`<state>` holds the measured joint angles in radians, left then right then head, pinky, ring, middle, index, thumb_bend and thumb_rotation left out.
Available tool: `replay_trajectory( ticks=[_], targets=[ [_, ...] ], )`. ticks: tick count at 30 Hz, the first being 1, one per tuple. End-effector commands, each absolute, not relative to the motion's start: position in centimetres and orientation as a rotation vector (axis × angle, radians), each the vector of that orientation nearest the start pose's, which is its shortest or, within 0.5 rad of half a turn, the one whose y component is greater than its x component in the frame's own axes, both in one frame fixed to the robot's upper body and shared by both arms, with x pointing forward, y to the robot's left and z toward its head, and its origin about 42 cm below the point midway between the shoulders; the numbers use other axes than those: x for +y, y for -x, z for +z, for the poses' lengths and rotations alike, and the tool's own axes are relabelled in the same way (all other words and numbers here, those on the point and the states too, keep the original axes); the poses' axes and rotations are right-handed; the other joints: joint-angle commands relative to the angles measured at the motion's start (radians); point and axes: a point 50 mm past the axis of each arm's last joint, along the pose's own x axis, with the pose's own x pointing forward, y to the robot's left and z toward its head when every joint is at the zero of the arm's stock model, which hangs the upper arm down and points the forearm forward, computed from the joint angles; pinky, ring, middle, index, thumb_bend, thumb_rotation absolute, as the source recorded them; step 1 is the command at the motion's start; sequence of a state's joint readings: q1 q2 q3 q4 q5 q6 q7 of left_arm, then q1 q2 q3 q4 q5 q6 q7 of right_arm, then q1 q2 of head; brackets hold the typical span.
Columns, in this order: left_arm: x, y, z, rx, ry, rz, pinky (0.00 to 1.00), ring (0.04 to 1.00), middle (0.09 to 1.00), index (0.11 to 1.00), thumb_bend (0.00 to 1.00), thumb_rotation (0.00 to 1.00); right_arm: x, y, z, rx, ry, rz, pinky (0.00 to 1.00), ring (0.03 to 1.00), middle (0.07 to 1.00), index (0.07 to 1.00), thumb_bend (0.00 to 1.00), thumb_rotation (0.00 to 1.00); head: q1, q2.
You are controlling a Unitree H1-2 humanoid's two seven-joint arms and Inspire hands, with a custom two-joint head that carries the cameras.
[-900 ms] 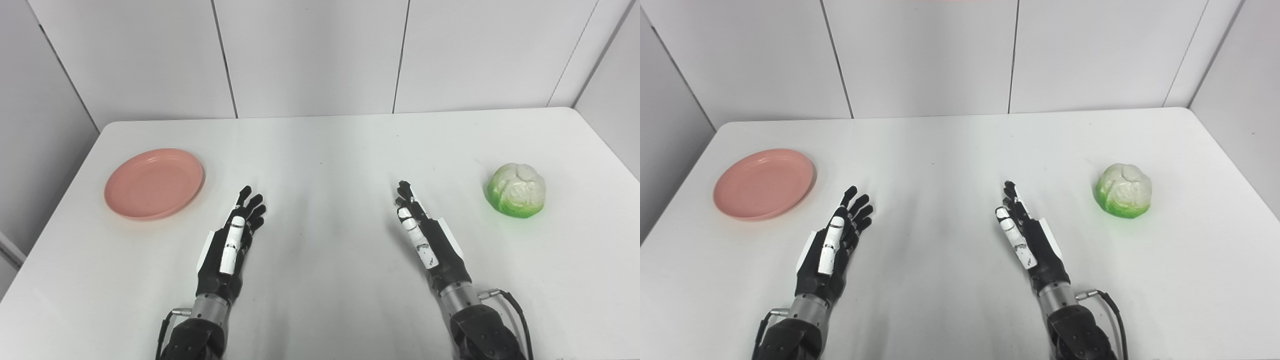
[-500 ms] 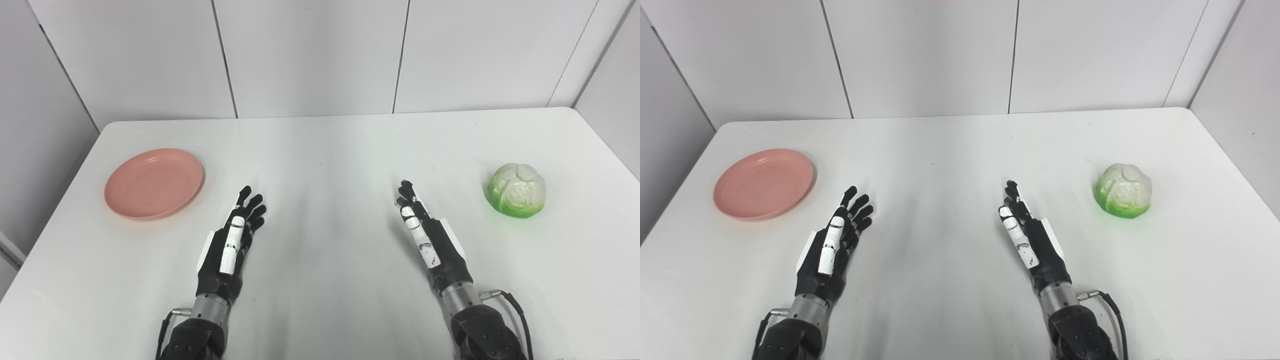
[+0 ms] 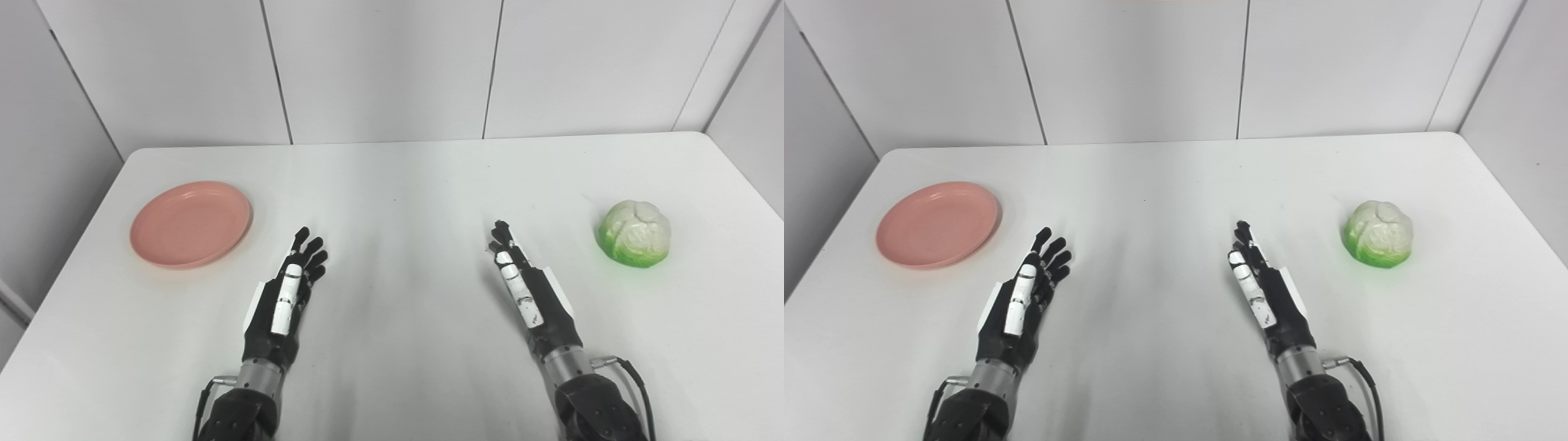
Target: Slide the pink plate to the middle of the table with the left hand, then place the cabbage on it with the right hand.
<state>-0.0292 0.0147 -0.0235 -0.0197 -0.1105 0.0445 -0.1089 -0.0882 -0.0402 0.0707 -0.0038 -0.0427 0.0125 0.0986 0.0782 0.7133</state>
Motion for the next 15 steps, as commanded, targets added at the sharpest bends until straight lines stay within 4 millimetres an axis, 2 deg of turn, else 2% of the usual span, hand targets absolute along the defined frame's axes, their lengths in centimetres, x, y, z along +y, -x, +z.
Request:
replay_trajectory(
  ticks=[1, 4, 5, 8, 15],
  targets=[
    [19.5, -29.5, 9.1, 0.056, 0.095, -0.124, 0.95, 0.931, 0.945, 0.952, 0.39, 1.00, -19.9, -30.8, 11.2, -0.060, 0.078, 0.185, 1.00, 0.967, 0.984, 0.992, 0.29, 1.00, 0.046, -0.020],
    [18.8, -29.6, 8.4, 0.066, 0.110, -0.112, 0.95, 0.925, 0.936, 0.943, 0.40, 1.00, -20.6, -30.8, 10.8, -0.058, 0.077, 0.190, 1.00, 0.972, 0.991, 0.998, 0.28, 1.00, 0.078, -0.041],
    [18.5, -29.7, 8.0, 0.069, 0.111, -0.112, 0.95, 0.925, 0.935, 0.942, 0.40, 1.00, -20.9, -30.8, 10.6, -0.059, 0.078, 0.189, 1.00, 0.973, 0.992, 0.999, 0.28, 1.00, 0.111, -0.064],
    [17.9, -30.0, 6.7, 0.073, 0.109, -0.113, 0.94, 0.930, 0.937, 0.941, 0.41, 1.00, -21.6, -30.8, 9.9, -0.061, 0.077, 0.190, 1.00, 0.976, 0.994, 1.000, 0.30, 1.00, 0.164, -0.099],
    [17.1, -30.6, 5.2, 0.075, 0.095, -0.111, 0.93, 0.934, 0.942, 0.945, 0.42, 1.00, -22.2, -30.9, 9.2, -0.069, 0.067, 0.197, 1.00, 0.986, 1.000, 1.000, 0.30, 1.00, 0.216, -0.134]
  ],
)
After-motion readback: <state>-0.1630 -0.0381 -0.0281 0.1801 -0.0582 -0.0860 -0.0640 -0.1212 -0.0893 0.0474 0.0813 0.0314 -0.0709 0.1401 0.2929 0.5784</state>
